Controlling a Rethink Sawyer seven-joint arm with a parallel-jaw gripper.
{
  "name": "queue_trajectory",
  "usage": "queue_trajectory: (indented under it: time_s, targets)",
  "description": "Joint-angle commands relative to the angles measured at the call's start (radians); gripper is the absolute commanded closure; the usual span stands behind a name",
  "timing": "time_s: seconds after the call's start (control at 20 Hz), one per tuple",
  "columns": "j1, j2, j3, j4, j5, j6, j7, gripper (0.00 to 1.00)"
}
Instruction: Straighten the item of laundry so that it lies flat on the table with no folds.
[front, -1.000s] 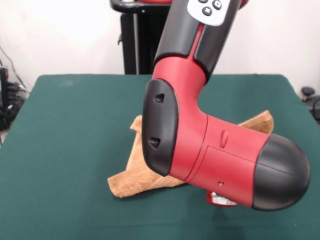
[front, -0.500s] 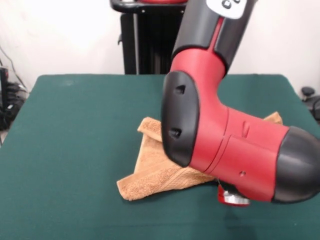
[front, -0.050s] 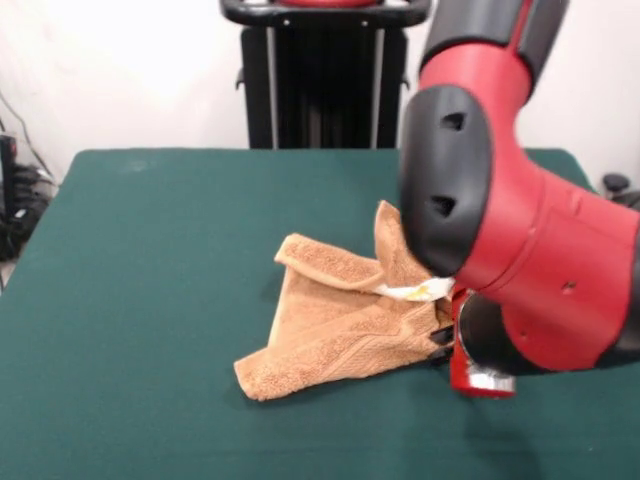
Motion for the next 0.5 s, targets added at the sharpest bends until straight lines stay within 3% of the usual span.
queue_trajectory:
  time_s: [0.05, 0.5]
  targets:
    - [0.049, 0.165, 0.128, 0.103, -0.124, -0.102, 0.062, 1.0]
    - [0.067, 0.191, 0.155, 0.158, -0.25, -0.183, 0.034, 1.0]
